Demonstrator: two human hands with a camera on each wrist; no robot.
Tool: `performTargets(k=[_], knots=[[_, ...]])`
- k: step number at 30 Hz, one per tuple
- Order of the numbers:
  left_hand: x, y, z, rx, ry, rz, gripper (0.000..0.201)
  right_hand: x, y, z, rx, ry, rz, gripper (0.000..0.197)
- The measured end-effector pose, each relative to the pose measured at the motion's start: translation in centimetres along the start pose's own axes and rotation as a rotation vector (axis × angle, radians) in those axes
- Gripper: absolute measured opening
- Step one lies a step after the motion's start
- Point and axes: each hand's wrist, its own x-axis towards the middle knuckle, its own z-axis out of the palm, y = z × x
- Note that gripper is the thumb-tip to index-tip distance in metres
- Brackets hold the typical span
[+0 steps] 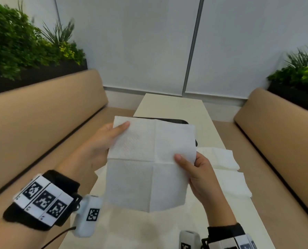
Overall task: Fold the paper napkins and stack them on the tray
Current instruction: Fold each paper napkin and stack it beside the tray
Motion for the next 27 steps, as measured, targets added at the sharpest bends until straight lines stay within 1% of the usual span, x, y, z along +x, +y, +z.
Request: performTargets(k=[1,2,4,5,6,7,10,12,13,14,15,16,18,21,24,27], knots=[[-0.3,-0.8,-0.1,-0.069,-0.049,-0.039,0.047,-0.1,-0.4,-0.1,-0.044,0.035,-0.022,0.028],[-0.7,-1.6,-0.1,-0.108,-0.111,-0.076,0.056,-0.2,-0.6,-0.3,-0.075,0.066,-0.043,0.026],[-1.5,-3.2,0.0,-0.05,-0.224,-0.092,0.077,-0.4,-0.9,-0.7,-0.12,0.114,-0.074,0.021],[-1.7,-3.9,0.2,0.011,-0.241,-0.075,0.079,-0.5,-1.0,-1.0,-0.152,0.132,-0.083,0.019],[-1.9,-4.3,0.6,0.06,-0.217,-0.047,0.076,-0.6,-1.0,-1.3,-0.184,0.143,-0.082,0.02],[-2.2,-4.6,1.2,0.08,-0.169,-0.017,0.075,-0.8,-1.1,-1.7,-0.204,0.135,-0.063,0.026],[-2.3,-5.0,2.0,-0.002,-0.025,0.06,0.083,-1.3,-1.3,-2.8,-0.222,0.073,-0.001,0.061],[-2.6,-5.4,2.0,-0.018,0.01,0.117,0.092,-1.8,-1.6,-3.4,-0.223,0.062,-0.028,0.073],[-2.7,-5.3,2.1,0.047,0.018,0.158,0.088,-1.9,-1.8,-3.6,-0.219,0.056,-0.049,0.073],[-2.8,-5.3,2.1,0.138,0.022,0.198,0.078,-2.1,-2.0,-3.7,-0.219,0.05,-0.073,0.068],[-2.9,-5.3,2.2,0.214,0.027,0.217,0.061,-2.2,-2.2,-3.8,-0.228,0.046,-0.097,0.058],[-3.0,-5.1,2.5,0.251,0.034,0.224,0.046,-2.2,-2.3,-3.9,-0.24,0.044,-0.116,0.049],[-3.2,-4.9,2.8,0.23,0.018,0.226,0.029,-2.3,-2.4,-4.1,-0.24,0.043,-0.137,0.039],[-3.3,-4.5,3.2,0.242,0.011,0.246,0.017,-2.4,-2.5,-4.7,-0.224,0.054,-0.142,0.031],[-2.9,-4.8,3.3,0.224,0.041,0.238,0.011,-2.4,-2.4,-5.3,-0.212,0.084,-0.151,0.021],[-2.4,-5.2,3.5,0.211,0.085,0.246,0.007,-2.3,-2.4,-5.8,-0.189,0.118,-0.167,0.018]])
